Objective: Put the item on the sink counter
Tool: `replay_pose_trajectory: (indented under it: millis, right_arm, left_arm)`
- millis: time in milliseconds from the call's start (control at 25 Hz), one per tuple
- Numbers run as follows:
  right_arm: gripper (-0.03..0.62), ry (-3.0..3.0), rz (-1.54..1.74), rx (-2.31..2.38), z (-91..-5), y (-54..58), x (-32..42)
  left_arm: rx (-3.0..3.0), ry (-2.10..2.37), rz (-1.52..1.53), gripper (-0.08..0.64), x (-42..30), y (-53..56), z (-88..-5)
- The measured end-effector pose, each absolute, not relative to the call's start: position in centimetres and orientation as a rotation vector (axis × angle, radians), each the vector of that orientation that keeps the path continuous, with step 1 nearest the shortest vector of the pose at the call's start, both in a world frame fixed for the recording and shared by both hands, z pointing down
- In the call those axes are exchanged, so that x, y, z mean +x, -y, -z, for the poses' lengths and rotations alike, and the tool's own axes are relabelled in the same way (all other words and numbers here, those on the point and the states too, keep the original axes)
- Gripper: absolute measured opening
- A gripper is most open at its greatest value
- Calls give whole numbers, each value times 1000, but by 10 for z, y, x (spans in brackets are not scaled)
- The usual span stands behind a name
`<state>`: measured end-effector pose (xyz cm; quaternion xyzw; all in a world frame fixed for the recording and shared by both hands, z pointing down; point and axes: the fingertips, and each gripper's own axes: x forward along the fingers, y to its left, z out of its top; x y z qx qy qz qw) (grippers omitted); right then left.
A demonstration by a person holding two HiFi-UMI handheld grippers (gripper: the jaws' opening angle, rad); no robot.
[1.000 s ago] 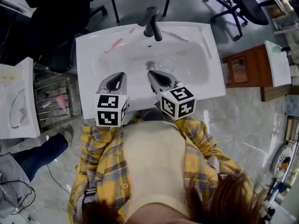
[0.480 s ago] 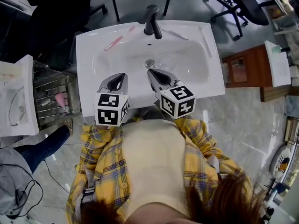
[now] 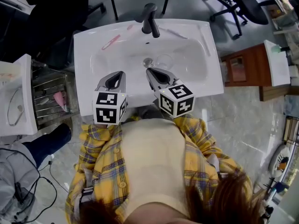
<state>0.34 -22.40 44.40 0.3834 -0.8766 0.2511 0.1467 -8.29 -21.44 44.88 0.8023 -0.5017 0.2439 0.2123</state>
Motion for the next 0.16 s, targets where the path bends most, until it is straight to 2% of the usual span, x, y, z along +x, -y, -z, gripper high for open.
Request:
replay_pose_trajectory:
  millis: [160]
  right_arm:
    - [14,2524,-721,1102,-445,225,7]
  left_arm:
    - [2228,1394,-677,8,-79,214,-451]
